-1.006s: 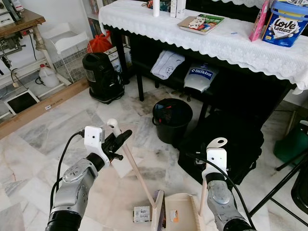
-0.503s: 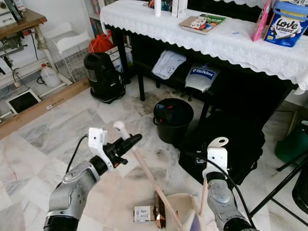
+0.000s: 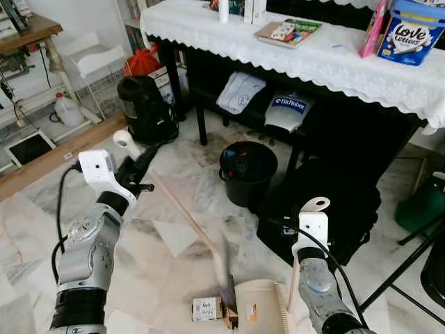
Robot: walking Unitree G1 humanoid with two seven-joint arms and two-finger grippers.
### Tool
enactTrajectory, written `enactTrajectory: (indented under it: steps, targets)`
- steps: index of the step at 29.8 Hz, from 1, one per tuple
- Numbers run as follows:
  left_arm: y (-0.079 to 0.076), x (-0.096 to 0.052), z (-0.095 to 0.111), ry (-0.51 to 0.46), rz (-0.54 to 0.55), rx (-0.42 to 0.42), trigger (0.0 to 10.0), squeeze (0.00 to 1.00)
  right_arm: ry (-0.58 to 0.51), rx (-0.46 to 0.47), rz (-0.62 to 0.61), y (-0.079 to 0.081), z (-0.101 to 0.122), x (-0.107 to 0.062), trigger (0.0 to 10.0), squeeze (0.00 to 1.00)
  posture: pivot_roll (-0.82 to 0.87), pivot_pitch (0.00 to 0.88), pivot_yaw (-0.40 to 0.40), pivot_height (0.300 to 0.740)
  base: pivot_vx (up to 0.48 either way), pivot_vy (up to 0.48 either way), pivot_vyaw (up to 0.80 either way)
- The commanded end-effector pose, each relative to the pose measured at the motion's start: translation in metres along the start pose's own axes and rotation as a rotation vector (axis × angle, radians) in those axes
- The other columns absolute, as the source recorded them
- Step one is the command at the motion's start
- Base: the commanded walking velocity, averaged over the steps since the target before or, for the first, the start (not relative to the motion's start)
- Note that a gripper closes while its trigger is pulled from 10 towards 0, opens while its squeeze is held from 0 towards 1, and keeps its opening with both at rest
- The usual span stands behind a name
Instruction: Sweep floor
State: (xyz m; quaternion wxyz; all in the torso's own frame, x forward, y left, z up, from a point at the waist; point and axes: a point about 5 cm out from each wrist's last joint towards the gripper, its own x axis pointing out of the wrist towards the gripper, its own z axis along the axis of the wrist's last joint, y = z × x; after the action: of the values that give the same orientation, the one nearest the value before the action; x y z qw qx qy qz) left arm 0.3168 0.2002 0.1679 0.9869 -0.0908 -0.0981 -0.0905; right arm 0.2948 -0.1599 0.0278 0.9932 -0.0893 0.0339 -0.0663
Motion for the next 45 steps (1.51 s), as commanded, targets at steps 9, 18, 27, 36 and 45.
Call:
enactTrajectory:
  steps: [9, 18, 27, 36, 45]
  targets:
    - [-0.016, -0.003, -0.042, 0.101, -0.036, 0.201, 10.0, 0.00, 0.014, -0.005, 0.002, 0.000, -0.003, -0.002, 10.0, 0.00, 0.13, 0.065, 0.053, 0.740, 0.000, 0.000, 0.00]
    - [-0.024, -0.013, -0.066, 0.192, -0.131, 0.211, 10.0, 0.00, 0.021, -0.011, 0.001, -0.003, -0.005, -0.003, 10.0, 0.00, 0.13, 0.059, 0.049, 0.740, 0.000, 0.000, 0.00]
    - [-0.029, -0.015, -0.073, 0.210, -0.147, 0.090, 10.0, 0.00, 0.017, -0.007, 0.003, -0.001, -0.004, -0.003, 10.0, 0.00, 0.13, 0.059, 0.049, 0.740, 0.000, 0.000, 0.00]
    - [-0.037, -0.017, -0.087, 0.322, -0.222, -0.006, 10.0, 0.00, 0.022, -0.007, -0.005, -0.003, -0.005, -0.003, 10.0, 0.00, 0.13, 0.059, 0.054, 0.740, 0.000, 0.000, 0.00]
    - [-0.048, -0.012, -0.063, 0.278, -0.319, -0.287, 10.0, 0.00, 0.020, -0.006, -0.012, -0.003, -0.004, -0.001, 10.0, 0.00, 0.13, 0.057, 0.055, 0.740, 0.000, 0.000, 0.00]
